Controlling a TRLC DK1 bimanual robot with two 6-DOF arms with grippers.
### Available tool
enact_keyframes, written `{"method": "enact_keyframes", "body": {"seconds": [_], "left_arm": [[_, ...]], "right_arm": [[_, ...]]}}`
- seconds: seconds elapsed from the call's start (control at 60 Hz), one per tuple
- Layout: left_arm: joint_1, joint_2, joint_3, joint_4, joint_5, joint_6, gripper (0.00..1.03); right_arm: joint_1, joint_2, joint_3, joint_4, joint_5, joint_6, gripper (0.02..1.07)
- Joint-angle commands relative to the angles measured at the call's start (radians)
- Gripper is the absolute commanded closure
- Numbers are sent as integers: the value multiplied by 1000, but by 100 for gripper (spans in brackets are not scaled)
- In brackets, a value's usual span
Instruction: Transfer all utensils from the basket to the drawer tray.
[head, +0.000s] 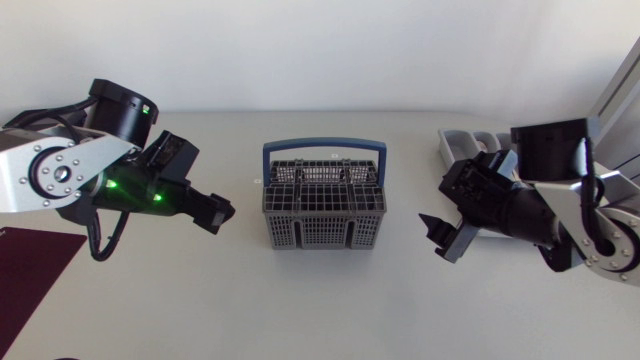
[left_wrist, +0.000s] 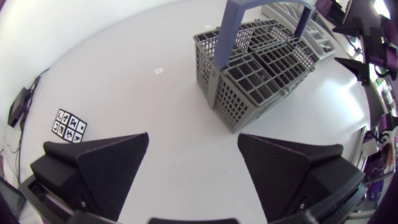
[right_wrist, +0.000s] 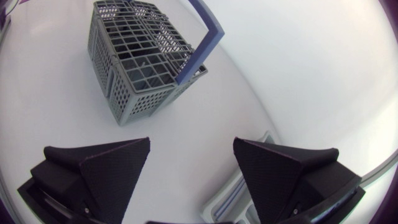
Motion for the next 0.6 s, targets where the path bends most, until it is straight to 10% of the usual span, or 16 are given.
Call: {"method": "enact_keyframes", "body": {"seconds": [0.0, 0.583], "left_arm": [[9, -40, -43, 0, -2, 1, 3], [81, -275, -241, 112, -8, -34, 3]], "right_arm": [[-20, -35, -38, -34, 7, 36, 6], [-252, -320, -176, -48, -31, 208, 6]]}}
